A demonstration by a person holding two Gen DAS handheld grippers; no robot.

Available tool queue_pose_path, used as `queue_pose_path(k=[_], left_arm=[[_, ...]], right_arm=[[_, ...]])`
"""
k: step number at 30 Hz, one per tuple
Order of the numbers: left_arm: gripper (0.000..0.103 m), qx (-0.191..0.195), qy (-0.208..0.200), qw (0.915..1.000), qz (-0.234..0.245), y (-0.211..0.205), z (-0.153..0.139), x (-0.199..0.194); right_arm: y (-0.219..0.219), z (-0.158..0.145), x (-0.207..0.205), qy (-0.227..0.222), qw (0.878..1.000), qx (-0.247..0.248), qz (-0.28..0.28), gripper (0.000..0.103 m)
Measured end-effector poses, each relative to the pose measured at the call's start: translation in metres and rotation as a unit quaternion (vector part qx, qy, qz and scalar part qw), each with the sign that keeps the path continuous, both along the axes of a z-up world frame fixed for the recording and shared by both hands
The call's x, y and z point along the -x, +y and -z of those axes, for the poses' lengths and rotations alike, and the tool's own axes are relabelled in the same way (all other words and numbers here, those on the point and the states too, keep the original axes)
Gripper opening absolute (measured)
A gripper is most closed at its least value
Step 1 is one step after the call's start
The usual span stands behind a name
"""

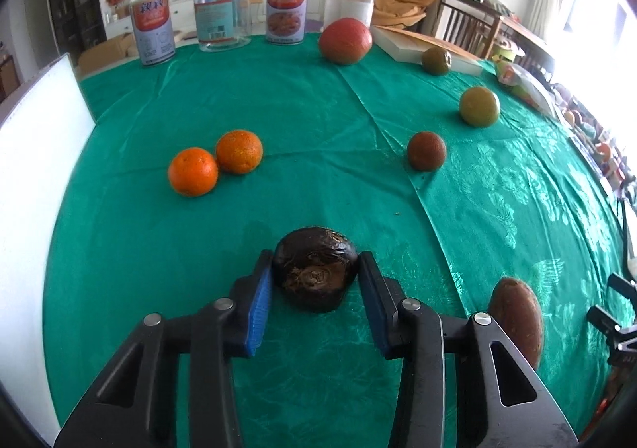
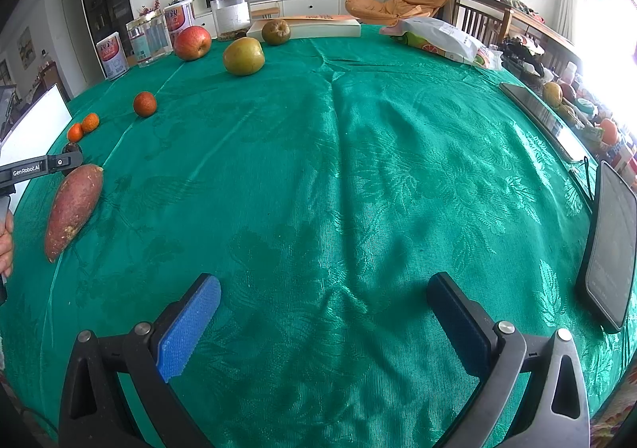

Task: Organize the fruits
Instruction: 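Grasp the dark round fruit with the left gripper, then lower the dark round fruit onto the cloth and open the left gripper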

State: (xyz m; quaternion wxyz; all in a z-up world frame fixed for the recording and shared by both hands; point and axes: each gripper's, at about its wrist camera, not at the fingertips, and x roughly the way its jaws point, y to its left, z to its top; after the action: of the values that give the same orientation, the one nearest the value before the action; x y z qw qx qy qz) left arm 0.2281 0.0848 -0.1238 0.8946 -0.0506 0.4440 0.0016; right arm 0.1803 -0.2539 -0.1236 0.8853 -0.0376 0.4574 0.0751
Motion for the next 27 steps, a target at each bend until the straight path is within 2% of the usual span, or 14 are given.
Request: queue_pose_path(k=[8,14,16,17,18,20,21,27], left_arm=[[0.043,-0.003,0.015,0.9998,0.014,0.021,-0.016,0.065],[0.044,-0.009,0.027,0.9996,0.004,0.026,0.002,0.089],[0.046,-0.014,0.013,0.9998,-0.003,0.025,0.002,0.091],[0.058,-0.018,0.013,0.9997,-0.004,0.023,0.004,0.090],[0.075,-0.022,0.011,0.9997,-0.004,0.022,0.005,0.089],[0.088,-0.034,0.010,0.9993,-0.007,0.019,0.010,0.088],[0.090,-0.045,0.005,0.9990,-0.006,0.017,0.012,0.089],[0.099,-0.042,0.012,0.9989,-0.014,0.020,0.013,0.087]], right_arm=[[0.000,0.000,0.000,0.000,1.000,0.001,0.000,0.103],[0.000,0.000,0.000,0.000,1.000,0.001,0.002,0.103],[-0.001,0.000,0.000,-0.001,1.000,-0.002,0.003,0.103],[-0.001,0.000,0.000,-0.001,1.000,-0.003,0.003,0.103],[-0.001,0.000,0.000,-0.001,1.000,-0.003,0.002,0.103],[-0.001,0.000,0.000,-0.001,1.000,-0.001,0.002,0.103],[-0.001,0.000,0.000,0.000,1.000,0.000,0.002,0.103],[0.000,0.001,-0.001,0.000,1.000,0.002,0.002,0.103]])
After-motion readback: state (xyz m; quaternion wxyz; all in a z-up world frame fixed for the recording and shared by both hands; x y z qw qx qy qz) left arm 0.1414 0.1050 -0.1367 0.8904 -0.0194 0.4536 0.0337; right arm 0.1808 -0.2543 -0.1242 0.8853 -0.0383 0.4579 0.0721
